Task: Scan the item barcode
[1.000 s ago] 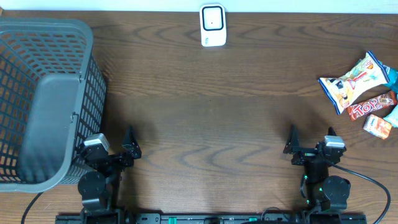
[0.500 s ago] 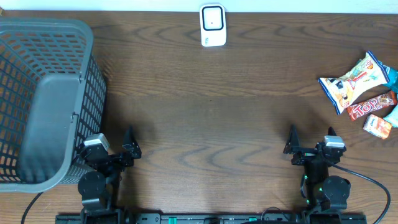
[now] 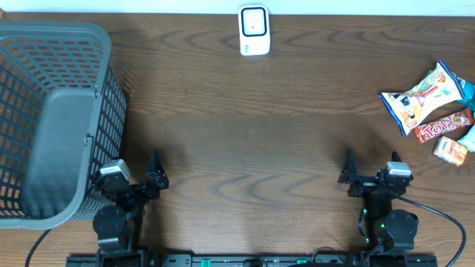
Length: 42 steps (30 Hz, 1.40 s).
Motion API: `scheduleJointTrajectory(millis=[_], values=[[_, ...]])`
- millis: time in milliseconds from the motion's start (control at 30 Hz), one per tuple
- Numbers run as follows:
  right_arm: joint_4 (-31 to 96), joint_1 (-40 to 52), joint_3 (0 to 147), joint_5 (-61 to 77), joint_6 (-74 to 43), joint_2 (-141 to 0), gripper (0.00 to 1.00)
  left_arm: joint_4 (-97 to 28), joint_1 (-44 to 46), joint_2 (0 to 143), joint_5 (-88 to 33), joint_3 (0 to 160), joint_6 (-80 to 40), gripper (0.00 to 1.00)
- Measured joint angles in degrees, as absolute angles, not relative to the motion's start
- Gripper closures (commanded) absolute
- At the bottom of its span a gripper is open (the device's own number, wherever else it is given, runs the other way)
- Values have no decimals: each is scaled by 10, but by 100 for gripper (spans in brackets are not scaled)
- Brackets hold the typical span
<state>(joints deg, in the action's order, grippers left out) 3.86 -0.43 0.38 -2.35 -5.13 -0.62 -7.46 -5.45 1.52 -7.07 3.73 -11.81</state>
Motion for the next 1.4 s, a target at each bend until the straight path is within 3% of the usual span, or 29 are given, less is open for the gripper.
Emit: scheduleJointTrajectory(millis=[233,533,1400], values=[[38,-5,4,-23,-51,-6,1,-54,-27,7,-42,30,-117,2],[39,-5,4,-23,-51,-6,1,-27,59,6,-55,18,22,2],[39,-5,4,-23,-51,-6,1,-29,62,6,-45,18,45,2]])
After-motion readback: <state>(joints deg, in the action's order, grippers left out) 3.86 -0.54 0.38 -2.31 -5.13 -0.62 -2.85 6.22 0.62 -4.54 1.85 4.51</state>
